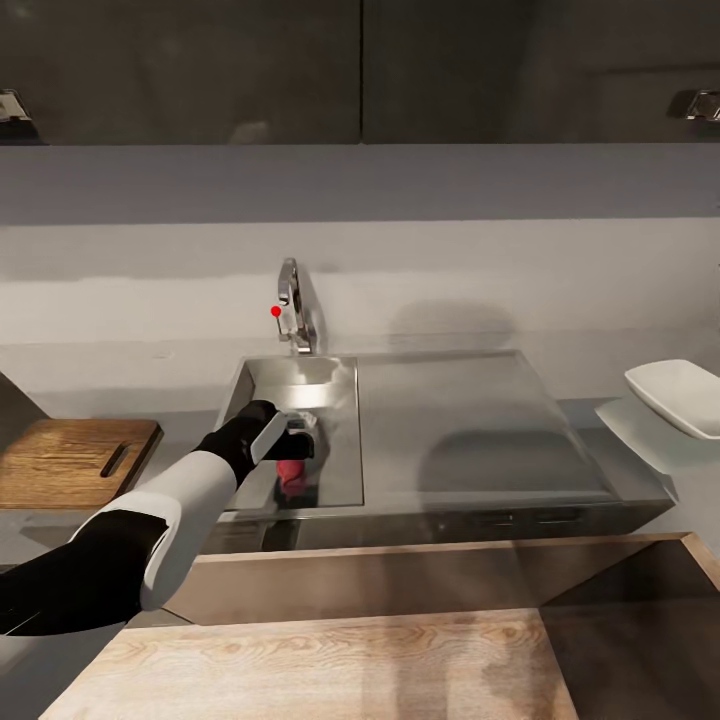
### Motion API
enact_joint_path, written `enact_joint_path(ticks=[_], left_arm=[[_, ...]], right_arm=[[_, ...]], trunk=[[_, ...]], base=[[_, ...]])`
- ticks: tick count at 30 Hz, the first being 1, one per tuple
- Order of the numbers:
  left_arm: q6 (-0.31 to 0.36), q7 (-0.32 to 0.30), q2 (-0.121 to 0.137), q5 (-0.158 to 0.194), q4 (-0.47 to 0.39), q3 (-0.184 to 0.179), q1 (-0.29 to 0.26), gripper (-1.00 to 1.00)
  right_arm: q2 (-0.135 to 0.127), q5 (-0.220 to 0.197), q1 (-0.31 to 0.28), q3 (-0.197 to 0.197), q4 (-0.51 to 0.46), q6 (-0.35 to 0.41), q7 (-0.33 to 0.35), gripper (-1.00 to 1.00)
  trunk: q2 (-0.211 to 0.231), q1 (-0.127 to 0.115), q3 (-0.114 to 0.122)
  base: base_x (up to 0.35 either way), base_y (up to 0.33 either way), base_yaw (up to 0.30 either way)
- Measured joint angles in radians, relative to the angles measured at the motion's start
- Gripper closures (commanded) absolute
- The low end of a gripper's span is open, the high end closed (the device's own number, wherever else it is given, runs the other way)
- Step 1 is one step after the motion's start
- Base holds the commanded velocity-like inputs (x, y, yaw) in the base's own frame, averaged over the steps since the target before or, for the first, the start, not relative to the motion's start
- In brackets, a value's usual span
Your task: In the kitchen, take the Vidalia onion out of the sink, dice it on the chopping board with the paring knife, put the diced onion into the bowl on the countertop, then place both the paring knife and the chopping board into the sink.
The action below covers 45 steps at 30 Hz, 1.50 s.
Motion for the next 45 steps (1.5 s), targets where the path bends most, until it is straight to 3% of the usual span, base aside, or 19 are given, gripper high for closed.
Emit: enact_joint_path(ticks=[25, 45], left_arm=[[0.0, 0.0, 0.002, 0.0, 0.0, 0.0, 0.002, -1.0], [0.0, 0.0, 0.003, 0.0, 0.0, 0.0, 0.002, -1.0]], right_arm=[[-0.001, -0.001, 0.0, 0.0, 0.0, -0.002, 0.0, -1.0], [-0.001, -0.001, 0.0, 0.0, 0.0, -0.001, 0.0, -1.0]], trunk=[[0.0, 0.0, 0.0], [0.0, 0.0, -0.016]], base=[[0.0, 0.0, 0.0], [0.0, 0.0, 0.0]])
